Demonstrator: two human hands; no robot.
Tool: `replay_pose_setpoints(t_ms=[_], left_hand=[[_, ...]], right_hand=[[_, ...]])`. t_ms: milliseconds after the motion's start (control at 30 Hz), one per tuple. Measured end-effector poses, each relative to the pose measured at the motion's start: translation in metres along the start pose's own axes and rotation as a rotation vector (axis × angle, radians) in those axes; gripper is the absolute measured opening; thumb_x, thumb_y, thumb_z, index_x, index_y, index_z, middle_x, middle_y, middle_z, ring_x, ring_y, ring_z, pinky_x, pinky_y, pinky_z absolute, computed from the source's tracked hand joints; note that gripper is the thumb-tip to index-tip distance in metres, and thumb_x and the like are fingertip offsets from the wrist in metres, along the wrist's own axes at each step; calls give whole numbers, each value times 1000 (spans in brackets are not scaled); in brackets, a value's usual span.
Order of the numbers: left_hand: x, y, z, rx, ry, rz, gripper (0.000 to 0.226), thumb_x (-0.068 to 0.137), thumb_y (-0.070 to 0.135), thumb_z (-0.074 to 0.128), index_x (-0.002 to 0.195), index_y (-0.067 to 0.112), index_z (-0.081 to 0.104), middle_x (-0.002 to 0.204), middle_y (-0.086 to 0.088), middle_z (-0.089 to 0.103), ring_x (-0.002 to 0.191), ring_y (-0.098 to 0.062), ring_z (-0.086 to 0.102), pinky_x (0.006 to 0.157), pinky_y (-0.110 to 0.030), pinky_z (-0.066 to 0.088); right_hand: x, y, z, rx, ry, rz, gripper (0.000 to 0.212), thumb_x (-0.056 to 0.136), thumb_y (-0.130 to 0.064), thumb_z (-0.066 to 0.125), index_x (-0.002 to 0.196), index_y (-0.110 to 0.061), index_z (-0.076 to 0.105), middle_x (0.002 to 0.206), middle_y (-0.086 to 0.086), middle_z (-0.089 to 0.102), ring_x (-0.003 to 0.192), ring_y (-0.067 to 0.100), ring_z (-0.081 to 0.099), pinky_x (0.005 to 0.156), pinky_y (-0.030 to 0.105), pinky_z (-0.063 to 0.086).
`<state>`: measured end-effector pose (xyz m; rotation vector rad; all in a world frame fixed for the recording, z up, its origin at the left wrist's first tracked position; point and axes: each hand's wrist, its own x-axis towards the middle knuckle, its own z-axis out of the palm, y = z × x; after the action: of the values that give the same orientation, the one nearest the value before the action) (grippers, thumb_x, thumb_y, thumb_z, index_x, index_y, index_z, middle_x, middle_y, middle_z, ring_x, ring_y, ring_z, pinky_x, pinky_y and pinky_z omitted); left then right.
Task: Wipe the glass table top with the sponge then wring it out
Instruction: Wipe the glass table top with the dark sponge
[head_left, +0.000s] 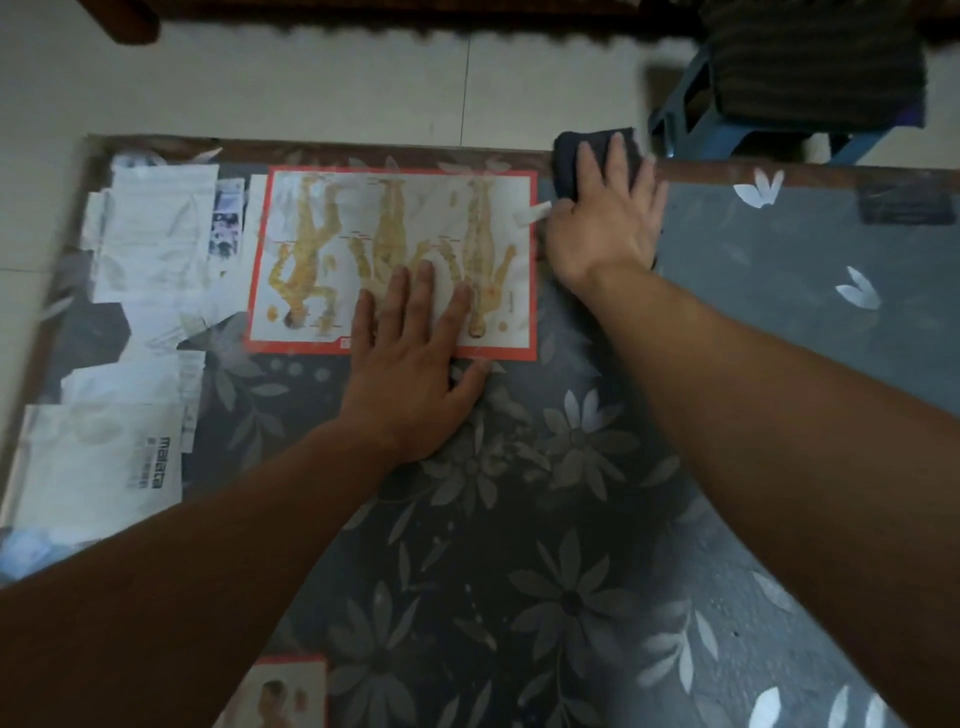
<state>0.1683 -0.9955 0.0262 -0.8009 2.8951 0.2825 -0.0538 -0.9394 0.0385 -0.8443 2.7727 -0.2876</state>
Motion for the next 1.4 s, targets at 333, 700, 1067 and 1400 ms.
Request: replay_pose_setpoints(t_ms=[333, 700, 1067, 1400], left_hand=[[4, -7, -9, -173, -118, 21, 88, 78, 64, 10, 158, 29, 2, 166, -2, -18, 151, -20, -22, 120, -48, -15], [-39, -28, -21, -43, -98, 2, 80, 87, 60, 28, 157, 31, 5, 164, -14, -18, 150, -34, -22, 119, -57, -13], [-47, -47, -3, -56, -129, 18, 71, 90, 64, 9, 154, 43, -13, 162, -5, -29, 148, -30, -29, 118, -57, -15], [-47, -48, -2, -78, -95, 16, 69, 92, 56, 17, 155, 43, -10, 164, -7, -22, 150, -31, -22, 118, -58, -15]], right_hand=[[-14, 10, -9, 50, -48, -52, 77, 84, -40, 35, 159, -33, 21, 170, -3, 4, 156, 29, -1, 126, 43, -2], [-58, 25, 4, 49, 8, -77, 62, 101, -40, 35, 159, -23, 21, 169, 1, 11, 156, 27, 5, 126, 44, 2], [-103, 46, 6, 221, -42, -245, 49, 104, -24, 32, 153, -20, 40, 165, -1, 25, 155, 23, 12, 127, 44, 7], [-209, 42, 26, -11, -98, -502, 54, 100, -33, 36, 152, -18, 40, 164, 4, 29, 153, 35, 17, 124, 55, 12]])
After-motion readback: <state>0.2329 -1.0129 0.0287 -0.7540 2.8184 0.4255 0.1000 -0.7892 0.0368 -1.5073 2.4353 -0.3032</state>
